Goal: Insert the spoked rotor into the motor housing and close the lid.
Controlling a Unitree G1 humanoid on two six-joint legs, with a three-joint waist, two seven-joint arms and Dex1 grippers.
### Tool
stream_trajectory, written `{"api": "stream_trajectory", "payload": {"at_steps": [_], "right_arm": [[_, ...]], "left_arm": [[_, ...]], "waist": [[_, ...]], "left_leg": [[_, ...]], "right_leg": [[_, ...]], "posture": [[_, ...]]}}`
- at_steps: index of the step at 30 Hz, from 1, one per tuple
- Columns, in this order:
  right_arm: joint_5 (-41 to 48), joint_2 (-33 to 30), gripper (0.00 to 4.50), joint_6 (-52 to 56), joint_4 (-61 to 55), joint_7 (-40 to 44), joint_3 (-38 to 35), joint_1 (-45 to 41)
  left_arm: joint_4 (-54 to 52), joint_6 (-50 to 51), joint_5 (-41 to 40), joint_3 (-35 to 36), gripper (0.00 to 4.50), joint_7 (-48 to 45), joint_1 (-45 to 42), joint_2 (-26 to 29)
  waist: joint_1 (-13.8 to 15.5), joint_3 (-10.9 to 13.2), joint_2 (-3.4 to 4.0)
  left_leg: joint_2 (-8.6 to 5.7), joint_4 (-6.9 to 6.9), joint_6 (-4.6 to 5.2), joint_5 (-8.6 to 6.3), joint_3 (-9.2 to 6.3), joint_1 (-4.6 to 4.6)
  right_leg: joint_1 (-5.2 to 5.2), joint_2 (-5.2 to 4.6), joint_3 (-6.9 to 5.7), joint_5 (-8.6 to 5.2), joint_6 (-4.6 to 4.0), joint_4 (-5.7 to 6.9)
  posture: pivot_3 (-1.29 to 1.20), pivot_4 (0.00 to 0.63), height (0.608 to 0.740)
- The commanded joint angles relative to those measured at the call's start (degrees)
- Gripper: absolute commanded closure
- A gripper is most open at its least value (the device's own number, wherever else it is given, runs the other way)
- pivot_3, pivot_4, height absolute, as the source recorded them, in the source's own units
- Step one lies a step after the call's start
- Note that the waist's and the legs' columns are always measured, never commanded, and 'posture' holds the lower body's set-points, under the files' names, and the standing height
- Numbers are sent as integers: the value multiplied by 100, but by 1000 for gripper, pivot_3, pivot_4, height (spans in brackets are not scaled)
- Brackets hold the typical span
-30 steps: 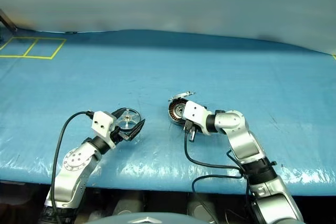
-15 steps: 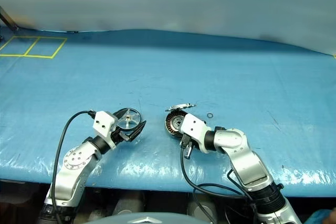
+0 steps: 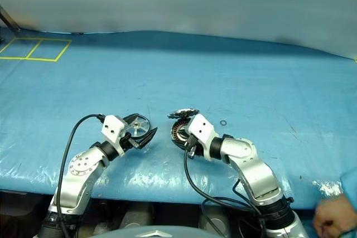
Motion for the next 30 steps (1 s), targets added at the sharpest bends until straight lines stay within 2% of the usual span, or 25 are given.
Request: {"api": "stream_trajectory", "payload": {"at_steps": [1, 5, 9, 19, 30], "right_arm": [[529, -65, 2898, 118, -430, -61, -606, 80], [788, -224, 2898, 174, -478, -191, -1012, 214], [415, -452, 2898, -311, -138, -692, -1493, 556], [350, -456, 2898, -509, 288, -1203, -1543, 924], [451, -347, 2898, -786, 114, -1379, -1432, 1158]], "left_arm": [[-125, 1, -108, -45, 0, -224, -19, 109], [-171, -22, -207, -14, 0, -449, 34, 216], [-242, -2, -438, 120, 0, -691, 74, 370], [-164, 63, -483, 69, 0, -871, -155, 517], [27, 78, -450, -95, 0, -974, -419, 466]], "waist": [[13, 0, 0], [41, 0, -1], [59, 0, -1], [57, 0, -1], [58, 1, -1]], "left_leg": [[0, 0, 0, 0, 0, -1], [0, 0, 0, -1, 0, -3], [1, -1, 0, -1, 0, -8], [1, 0, 0, -1, 2, -13], [1, 0, 1, -1, 2, -14]], "right_leg": [[-1, 0, 1, 0, 0, -1], [-3, 0, 0, 0, 0, -3], [-8, -1, 0, -1, -1, -6], [-12, -2, 0, -1, -1, -5], [-12, -2, 0, -1, -1, -5]], "posture": [[0, 150, 740], [0, 150, 740], [0, 150, 740], [0, 150, 740], [0, 150, 740]]}}
